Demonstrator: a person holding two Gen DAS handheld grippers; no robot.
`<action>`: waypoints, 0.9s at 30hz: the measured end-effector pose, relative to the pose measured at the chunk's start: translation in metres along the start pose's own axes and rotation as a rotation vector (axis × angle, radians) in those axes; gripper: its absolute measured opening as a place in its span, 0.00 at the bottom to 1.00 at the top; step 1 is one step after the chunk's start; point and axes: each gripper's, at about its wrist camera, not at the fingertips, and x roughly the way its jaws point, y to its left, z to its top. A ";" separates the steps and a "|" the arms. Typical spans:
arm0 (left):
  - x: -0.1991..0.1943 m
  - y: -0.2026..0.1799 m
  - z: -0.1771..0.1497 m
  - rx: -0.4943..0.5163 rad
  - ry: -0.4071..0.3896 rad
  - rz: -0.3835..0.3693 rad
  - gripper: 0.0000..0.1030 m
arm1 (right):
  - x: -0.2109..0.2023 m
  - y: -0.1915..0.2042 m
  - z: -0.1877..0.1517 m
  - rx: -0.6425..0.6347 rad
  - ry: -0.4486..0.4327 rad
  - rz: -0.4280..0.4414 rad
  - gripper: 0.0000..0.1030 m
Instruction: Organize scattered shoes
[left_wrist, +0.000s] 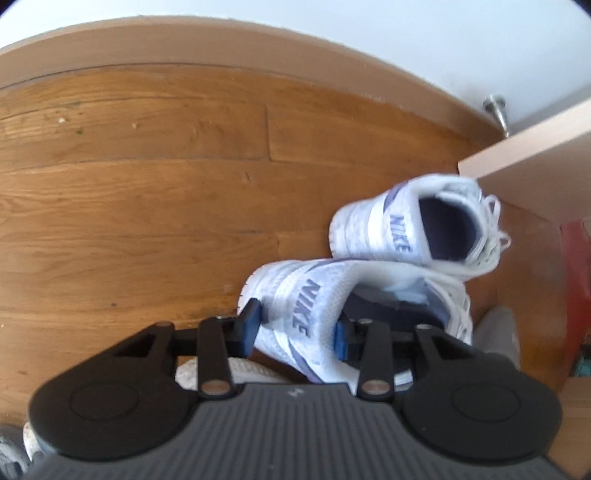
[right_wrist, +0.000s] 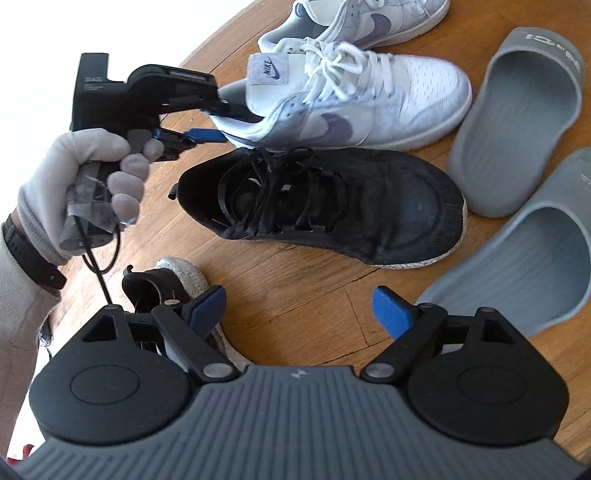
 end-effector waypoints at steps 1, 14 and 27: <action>-0.001 0.002 0.000 0.007 0.006 -0.014 0.38 | 0.001 0.000 -0.001 -0.002 0.003 -0.001 0.85; -0.094 0.057 -0.047 -0.152 0.039 -0.098 0.91 | 0.002 0.002 -0.006 -0.018 0.013 0.012 0.85; -0.045 0.042 -0.057 0.034 0.157 -0.085 0.27 | -0.011 0.008 -0.012 -0.087 -0.039 -0.010 0.85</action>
